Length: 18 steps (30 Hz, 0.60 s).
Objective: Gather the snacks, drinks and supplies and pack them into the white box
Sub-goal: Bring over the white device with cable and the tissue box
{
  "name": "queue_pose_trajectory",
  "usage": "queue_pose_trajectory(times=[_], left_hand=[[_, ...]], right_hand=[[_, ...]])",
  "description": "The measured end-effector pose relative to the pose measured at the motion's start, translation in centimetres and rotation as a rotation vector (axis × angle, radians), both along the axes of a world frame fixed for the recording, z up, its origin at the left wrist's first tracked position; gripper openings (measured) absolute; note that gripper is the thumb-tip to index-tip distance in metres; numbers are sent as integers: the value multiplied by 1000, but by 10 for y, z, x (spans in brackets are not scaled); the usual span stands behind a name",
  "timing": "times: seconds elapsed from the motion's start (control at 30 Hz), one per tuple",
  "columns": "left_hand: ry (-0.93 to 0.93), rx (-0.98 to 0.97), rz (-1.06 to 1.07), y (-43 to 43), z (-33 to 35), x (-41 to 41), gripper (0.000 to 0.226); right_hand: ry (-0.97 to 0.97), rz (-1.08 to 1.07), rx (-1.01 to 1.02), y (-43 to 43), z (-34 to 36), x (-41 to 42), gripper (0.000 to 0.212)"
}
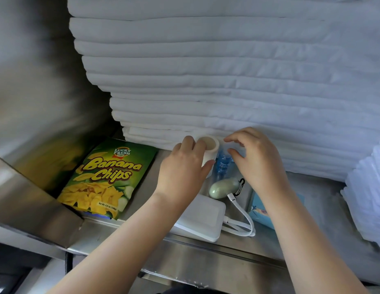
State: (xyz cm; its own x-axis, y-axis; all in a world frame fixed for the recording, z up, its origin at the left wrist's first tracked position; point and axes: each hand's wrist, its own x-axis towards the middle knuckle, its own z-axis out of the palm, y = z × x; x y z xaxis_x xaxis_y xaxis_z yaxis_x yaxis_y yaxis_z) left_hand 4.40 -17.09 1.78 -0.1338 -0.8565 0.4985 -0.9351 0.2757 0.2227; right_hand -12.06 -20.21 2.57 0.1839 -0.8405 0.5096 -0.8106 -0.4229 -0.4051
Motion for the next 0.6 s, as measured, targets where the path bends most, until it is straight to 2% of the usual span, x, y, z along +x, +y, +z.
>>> queue_pose_trajectory(times=[0.13,0.37,0.6], left_hand=[[-15,-24,50,-3,-1,-2,33],[-49,-37,66,-4,1,7,30],[-98,-60,125,-2,4,26,28]], right_hand=[[57,-47,21,0,-7,-6,22],[20,-6,117,-4,-13,-4,18],[3,-38,89,-5,-13,2,12]])
